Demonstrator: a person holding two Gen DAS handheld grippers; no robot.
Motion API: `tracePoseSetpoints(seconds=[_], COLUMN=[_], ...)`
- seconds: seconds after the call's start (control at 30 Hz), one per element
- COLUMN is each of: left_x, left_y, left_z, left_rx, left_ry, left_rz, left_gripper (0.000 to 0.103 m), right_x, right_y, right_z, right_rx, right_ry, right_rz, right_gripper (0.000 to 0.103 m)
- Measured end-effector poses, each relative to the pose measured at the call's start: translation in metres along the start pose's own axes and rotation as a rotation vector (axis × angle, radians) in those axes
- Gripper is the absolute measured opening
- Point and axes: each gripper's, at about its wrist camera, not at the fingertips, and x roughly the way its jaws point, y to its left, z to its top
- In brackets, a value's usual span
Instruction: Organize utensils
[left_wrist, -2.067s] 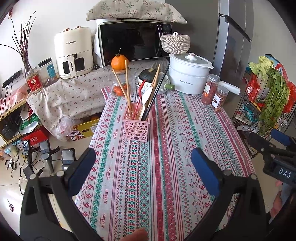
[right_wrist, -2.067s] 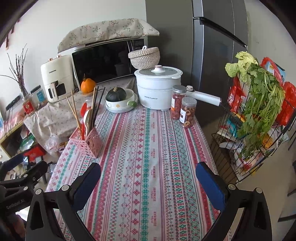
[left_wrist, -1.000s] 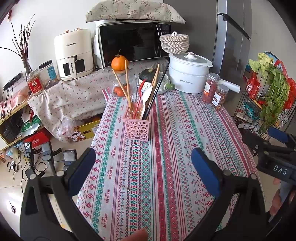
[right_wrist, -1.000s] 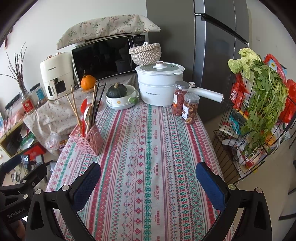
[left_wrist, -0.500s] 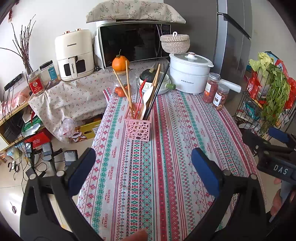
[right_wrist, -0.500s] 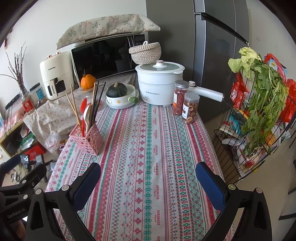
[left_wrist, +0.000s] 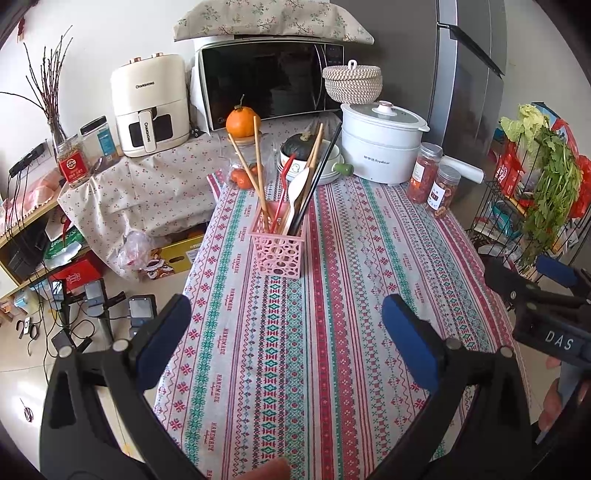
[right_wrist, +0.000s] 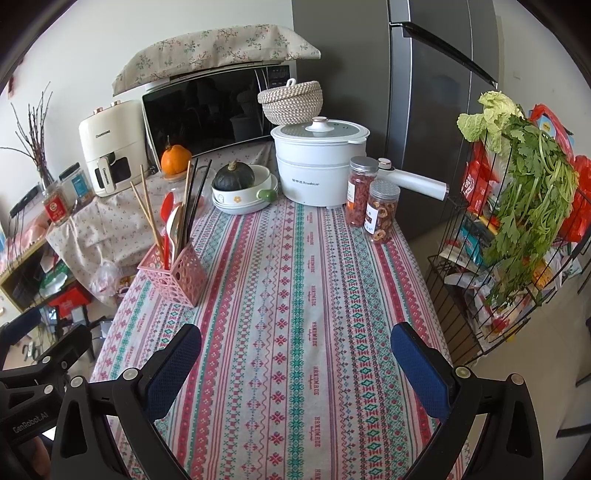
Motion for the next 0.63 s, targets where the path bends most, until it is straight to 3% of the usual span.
tracePoseSetpoints(seconds=[0.63], left_x=[0.0041], left_y=[-0.0011], left_z=[-0.0041], left_rx=[-0.002], left_ry=[0.011], left_rz=[-0.004], left_gripper=[0.102], right_x=[0.0021], right_y=[-0.001], right_z=[-0.0025], right_rx=[0.0], right_ry=[0.008], right_rz=[0.0], right_gripper=[0.103])
